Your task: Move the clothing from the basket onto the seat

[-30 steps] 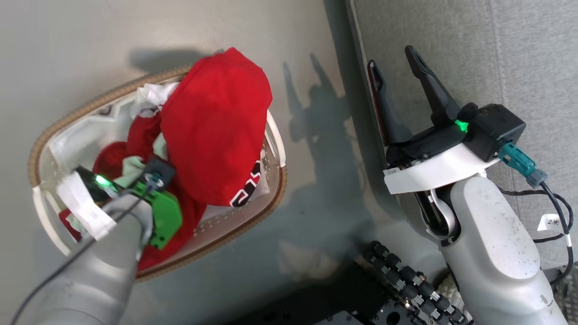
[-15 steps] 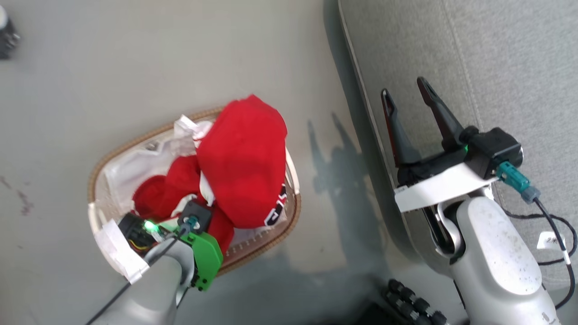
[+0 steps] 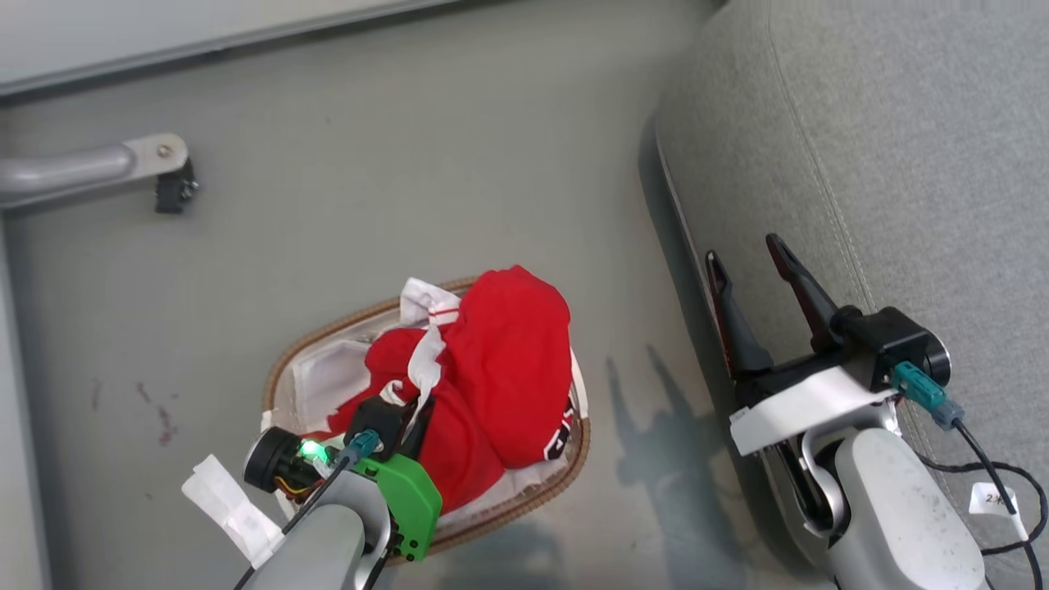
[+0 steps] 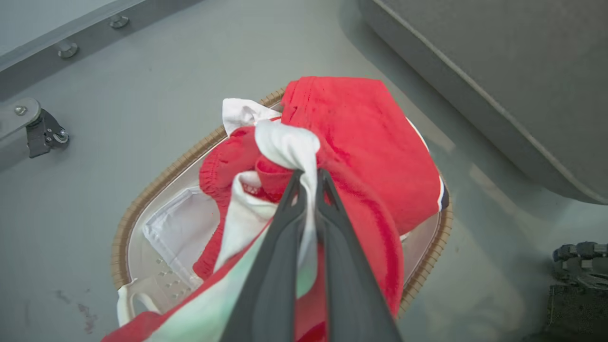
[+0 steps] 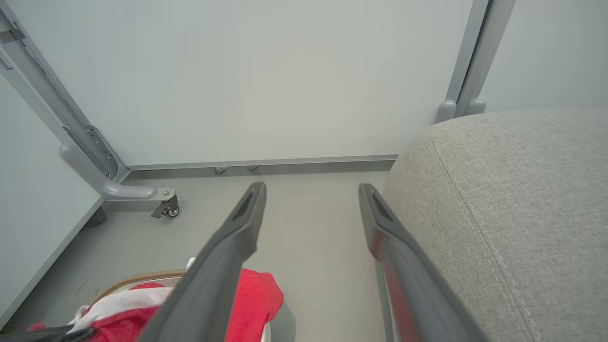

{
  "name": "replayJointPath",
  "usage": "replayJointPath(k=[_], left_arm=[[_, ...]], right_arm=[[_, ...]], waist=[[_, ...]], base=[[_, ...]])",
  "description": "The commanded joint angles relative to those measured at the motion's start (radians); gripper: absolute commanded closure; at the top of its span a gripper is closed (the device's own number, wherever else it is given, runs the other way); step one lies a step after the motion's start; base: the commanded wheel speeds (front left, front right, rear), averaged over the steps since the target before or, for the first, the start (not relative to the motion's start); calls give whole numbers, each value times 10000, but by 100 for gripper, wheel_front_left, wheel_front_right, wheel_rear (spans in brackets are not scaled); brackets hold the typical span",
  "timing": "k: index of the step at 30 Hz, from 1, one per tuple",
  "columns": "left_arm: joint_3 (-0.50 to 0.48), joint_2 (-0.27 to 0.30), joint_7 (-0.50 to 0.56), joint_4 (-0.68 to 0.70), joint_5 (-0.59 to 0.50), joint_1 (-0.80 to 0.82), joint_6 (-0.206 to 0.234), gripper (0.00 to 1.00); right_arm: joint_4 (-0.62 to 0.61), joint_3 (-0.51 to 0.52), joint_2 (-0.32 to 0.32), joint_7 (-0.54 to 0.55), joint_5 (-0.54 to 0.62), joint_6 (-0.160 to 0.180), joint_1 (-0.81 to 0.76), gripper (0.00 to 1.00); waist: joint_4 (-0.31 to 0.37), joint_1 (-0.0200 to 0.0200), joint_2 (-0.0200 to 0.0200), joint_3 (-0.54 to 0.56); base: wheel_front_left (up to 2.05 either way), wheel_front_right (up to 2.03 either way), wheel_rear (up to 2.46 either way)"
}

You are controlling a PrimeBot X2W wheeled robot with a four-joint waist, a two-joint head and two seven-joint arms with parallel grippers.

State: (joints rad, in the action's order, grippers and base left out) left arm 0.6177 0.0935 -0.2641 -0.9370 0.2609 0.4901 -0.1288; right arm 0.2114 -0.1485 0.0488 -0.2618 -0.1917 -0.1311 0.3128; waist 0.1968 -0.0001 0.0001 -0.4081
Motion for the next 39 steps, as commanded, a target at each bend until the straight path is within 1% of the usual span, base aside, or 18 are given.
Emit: replayJointPath(k=[1, 9, 17, 22, 26, 31, 36, 39], left_arm=[[-127, 26, -5, 228, 59, -309, 25, 100], [-1182, -71, -7, 1934, 125, -1030, 150, 100], [-2115, -303, -5, 3805, -53, -1395, 94, 100], [-2436, -387, -7, 5161, -38, -1361, 48, 100], [-2462, -419, -6, 6044, 144, -1351, 19, 100], [-2330, -418, -3, 6732, 384, -1363, 69, 100], [-2117, -421, -3, 6908, 497, -1325, 161, 100], [-2018, -420, -3, 6959, 539, -1284, 212, 100]], right_arm=[[63, 11, 44, -46, 102, 7, -242, 0], [261, -90, 42, -46, 207, 7, -730, 0], [412, -245, 44, -48, 301, 7, -1226, 0], [472, -431, 85, -46, 364, 7, -1500, 0], [555, -634, 109, -46, 374, 7, -1647, 0], [638, -1256, 211, -48, 405, 7, -1711, 0], [568, -2762, 514, -48, 512, 7, -1425, 0], [479, -3277, 493, -46, 274, 7, -1210, 0]], waist=[[-666, 1, -1, 954], [-931, 1, -1, 1832], [-1033, 1, -1, 2501], [-1102, 1, -1, 2743], [-1120, 1, -1, 2902], [-1157, 1, -1, 3054], [-1267, 1, -1, 3071], [-1341, 1, -1, 3031]], base=[[0, 0, 0], [0, 0, 0], [0, 0, 0], [0, 0, 0], [0, 0, 0], [0, 0, 0], [0, 0, 0], [0, 0, 0]])
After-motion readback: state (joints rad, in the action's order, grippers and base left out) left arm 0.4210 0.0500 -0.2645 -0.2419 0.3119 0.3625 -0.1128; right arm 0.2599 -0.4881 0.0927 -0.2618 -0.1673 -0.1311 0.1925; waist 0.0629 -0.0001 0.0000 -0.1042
